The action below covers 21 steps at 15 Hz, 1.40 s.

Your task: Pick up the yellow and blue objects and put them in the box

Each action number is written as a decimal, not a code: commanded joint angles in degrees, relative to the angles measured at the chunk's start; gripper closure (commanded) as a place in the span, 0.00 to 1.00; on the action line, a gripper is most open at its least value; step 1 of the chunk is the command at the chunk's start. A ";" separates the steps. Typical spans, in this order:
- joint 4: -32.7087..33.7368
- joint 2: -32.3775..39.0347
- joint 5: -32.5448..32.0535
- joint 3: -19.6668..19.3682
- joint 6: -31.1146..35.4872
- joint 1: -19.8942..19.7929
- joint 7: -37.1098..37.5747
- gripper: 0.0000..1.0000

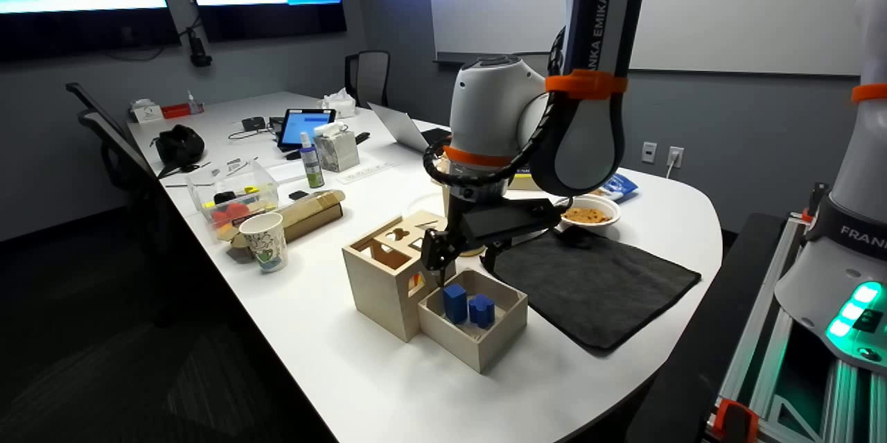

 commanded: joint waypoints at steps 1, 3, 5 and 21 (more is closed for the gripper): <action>1.72 3.17 0.55 -0.16 2.91 0.13 0.65 0.00; 3.09 4.32 0.48 0.06 2.52 -0.10 0.26 0.00; 4.53 5.35 0.46 0.61 1.49 -0.58 -0.03 0.00; 9.71 9.83 -0.06 6.21 -4.19 -7.44 -4.10 0.00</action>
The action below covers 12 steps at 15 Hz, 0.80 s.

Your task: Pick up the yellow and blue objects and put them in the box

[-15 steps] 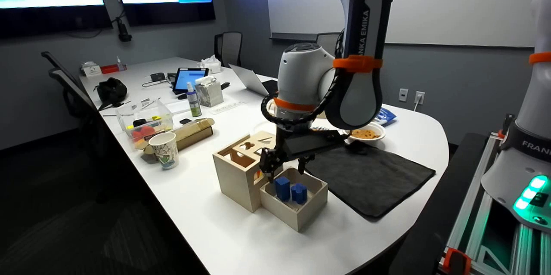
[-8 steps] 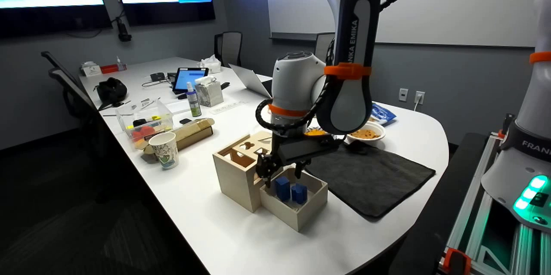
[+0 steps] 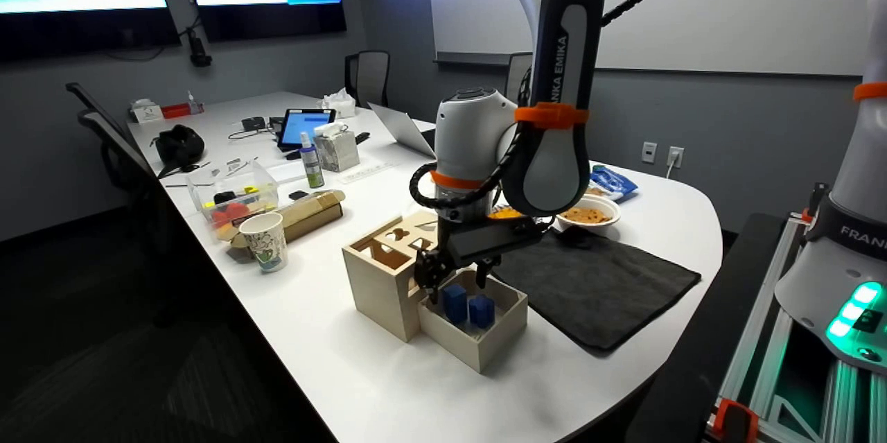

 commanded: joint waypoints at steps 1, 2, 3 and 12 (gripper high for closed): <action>2.09 1.36 -0.01 1.82 -1.99 -1.97 -1.84 0.00; 2.38 1.62 0.01 2.24 -2.33 -2.45 -2.39 0.00; 2.54 1.77 0.09 2.64 -2.68 -2.82 -2.69 0.00; 3.89 1.95 -0.21 1.70 -5.03 -1.76 -2.99 0.74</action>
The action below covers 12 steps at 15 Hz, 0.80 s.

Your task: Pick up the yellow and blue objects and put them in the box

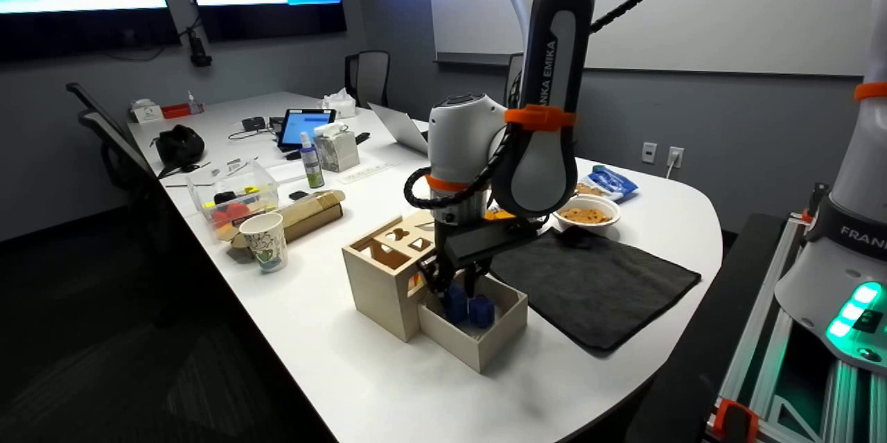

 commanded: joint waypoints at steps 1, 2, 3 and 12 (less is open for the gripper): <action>1.43 0.41 -0.21 -0.11 -1.94 0.43 -0.50 0.81; 1.41 0.32 -0.18 0.01 -2.10 0.43 -0.57 0.88; 1.32 0.14 -0.13 0.28 -2.28 0.24 -0.77 0.91; -2.51 -9.55 -0.08 0.82 -6.75 2.94 0.35 0.91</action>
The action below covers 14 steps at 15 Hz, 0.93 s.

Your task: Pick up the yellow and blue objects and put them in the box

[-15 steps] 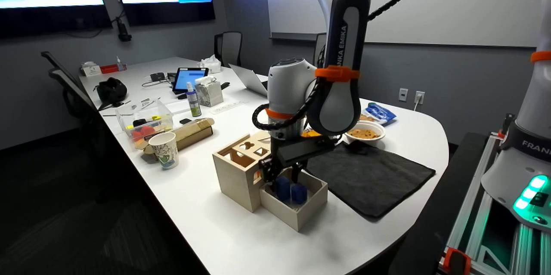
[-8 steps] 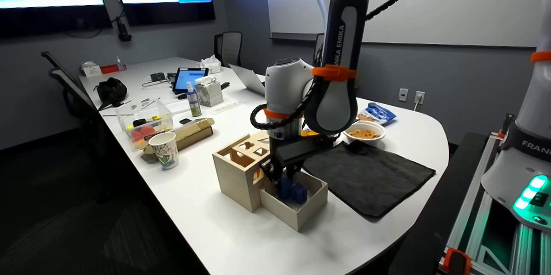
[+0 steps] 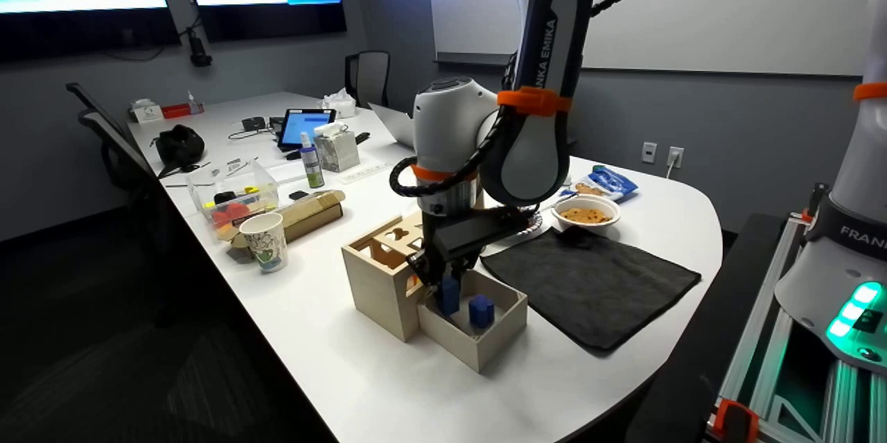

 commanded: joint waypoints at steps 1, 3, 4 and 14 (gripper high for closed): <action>-3.49 -7.88 0.06 0.41 -3.98 1.30 0.85 0.91; -4.89 -11.68 0.76 1.48 -6.91 0.87 0.32 0.91; -5.41 -13.40 1.11 2.06 -8.24 0.50 -0.01 0.91; -2.15 -19.59 2.86 3.69 -13.85 -1.87 -8.18 0.91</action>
